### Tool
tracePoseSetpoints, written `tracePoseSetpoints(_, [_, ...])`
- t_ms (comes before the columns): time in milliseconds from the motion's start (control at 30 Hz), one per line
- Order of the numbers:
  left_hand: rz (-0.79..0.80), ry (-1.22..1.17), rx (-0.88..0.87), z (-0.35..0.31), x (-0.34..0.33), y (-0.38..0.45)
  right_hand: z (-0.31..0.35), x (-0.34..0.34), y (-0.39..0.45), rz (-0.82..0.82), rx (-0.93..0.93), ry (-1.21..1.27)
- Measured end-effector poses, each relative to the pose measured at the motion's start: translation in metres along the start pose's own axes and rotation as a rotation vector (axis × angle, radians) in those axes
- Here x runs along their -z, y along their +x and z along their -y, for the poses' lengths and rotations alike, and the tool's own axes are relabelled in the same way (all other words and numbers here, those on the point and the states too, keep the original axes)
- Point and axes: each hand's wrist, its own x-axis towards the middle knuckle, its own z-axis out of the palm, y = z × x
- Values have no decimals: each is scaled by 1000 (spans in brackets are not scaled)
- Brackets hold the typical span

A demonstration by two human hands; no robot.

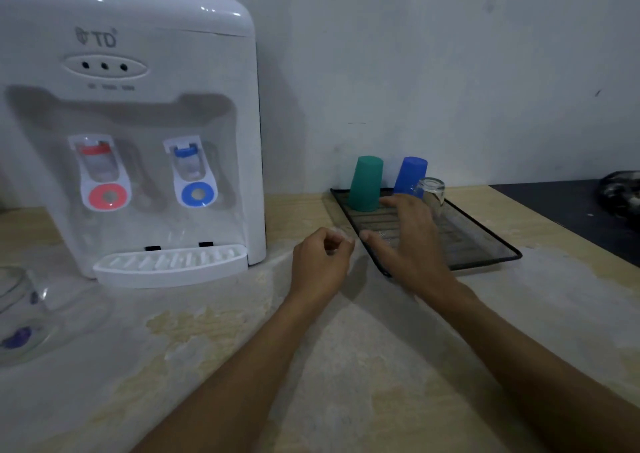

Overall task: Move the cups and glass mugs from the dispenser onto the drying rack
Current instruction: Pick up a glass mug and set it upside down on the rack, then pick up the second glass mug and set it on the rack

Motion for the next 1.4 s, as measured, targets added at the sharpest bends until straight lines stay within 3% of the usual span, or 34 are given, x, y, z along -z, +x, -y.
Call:
tracePoseSetpoints(433, [-20,8,-63,-7,-3,-7,0,-9,-28,-76,170,-6])
tracePoseSetpoints(667, [-102,64,-382,-28,25,-17,11,-10,-29,-101,233,102])
tracePoseSetpoints(1000, [-156,260,-689,-20,102,-70,29,-22,-42,38,412,164])
tracePoseSetpoints(1200, [-184,480,-706,13,169,-91,58,-34,-50,131,547,139])
tracePoseSetpoints(1400, [-370,534,-718,18,226,-96,103,-56,-58,167,610,230])
